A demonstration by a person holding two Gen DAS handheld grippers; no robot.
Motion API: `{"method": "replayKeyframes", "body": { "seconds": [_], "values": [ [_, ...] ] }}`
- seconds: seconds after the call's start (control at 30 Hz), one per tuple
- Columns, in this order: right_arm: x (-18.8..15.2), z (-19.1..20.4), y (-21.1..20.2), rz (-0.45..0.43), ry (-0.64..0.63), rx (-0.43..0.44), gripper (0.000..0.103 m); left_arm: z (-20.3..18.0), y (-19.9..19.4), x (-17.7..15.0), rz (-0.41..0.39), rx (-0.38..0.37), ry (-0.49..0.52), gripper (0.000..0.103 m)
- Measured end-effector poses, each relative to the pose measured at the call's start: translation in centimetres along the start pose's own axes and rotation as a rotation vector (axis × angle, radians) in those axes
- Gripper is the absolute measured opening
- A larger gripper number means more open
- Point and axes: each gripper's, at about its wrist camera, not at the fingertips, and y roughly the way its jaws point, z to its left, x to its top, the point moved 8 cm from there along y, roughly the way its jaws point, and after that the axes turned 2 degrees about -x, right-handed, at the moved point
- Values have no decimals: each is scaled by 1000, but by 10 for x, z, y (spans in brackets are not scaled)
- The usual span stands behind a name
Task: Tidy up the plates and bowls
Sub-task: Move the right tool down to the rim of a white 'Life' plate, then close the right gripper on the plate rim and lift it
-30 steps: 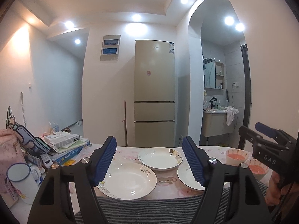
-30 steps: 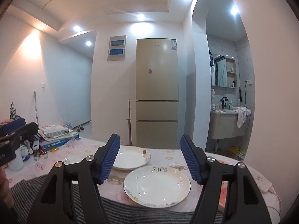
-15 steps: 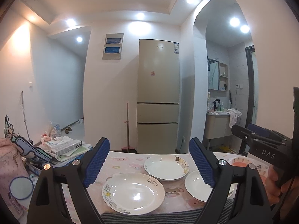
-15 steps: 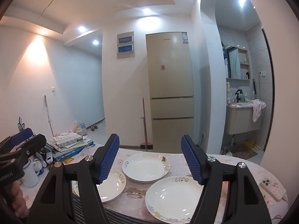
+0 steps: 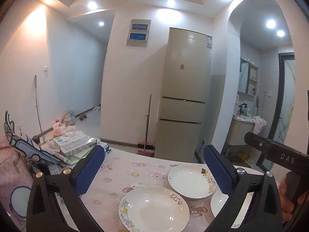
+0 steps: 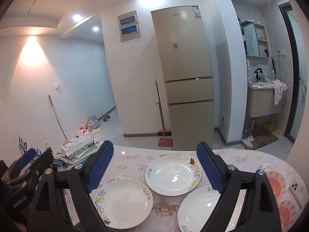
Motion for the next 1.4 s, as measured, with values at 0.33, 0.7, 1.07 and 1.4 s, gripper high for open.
{"method": "replayKeyframes", "body": {
  "seconds": [0.33, 0.7, 1.07, 1.4],
  "values": [
    [-58, 9, 67, 230, 75, 101, 87, 38, 56, -61, 184, -13, -85, 103],
    [-166, -24, 154, 591, 169, 99, 80, 87, 123, -161, 498, 97, -185, 93],
    [-206, -11, 177, 752, 255, 261, 41, 103, 143, -206, 635, 20, -389, 49],
    [-229, 0, 189, 831, 299, 344, 24, 116, 154, -232, 722, 36, -467, 13]
  ]
}}
